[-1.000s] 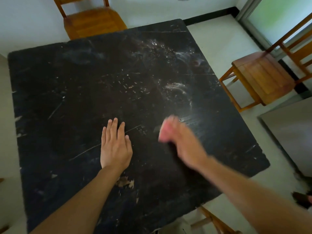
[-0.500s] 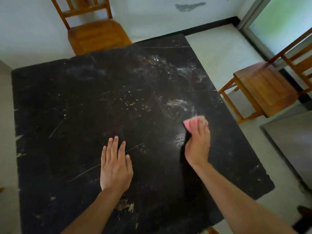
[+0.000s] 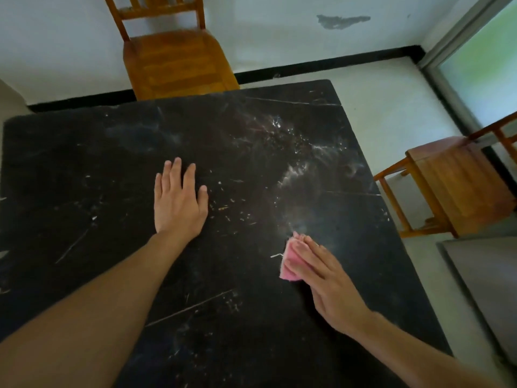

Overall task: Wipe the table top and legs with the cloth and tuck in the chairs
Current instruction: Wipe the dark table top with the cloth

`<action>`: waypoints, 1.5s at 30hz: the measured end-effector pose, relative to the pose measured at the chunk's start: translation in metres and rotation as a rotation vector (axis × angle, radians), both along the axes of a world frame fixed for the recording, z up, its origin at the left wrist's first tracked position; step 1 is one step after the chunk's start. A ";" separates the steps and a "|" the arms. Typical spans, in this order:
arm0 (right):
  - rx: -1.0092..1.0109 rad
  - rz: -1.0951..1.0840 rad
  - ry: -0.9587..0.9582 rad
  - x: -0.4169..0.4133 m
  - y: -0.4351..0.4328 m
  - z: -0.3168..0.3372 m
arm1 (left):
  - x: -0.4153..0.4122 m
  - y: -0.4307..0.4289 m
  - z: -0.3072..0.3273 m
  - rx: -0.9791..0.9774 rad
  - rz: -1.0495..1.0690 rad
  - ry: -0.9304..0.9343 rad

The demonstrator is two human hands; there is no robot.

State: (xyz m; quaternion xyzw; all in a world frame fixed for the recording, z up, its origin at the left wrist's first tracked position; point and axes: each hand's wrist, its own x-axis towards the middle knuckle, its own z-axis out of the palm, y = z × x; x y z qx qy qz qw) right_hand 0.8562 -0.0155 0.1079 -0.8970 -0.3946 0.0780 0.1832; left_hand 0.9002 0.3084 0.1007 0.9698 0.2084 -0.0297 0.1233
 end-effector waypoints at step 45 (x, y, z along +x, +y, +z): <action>0.157 -0.221 -0.018 0.203 0.192 0.013 | 0.002 0.008 -0.011 0.055 -0.036 0.009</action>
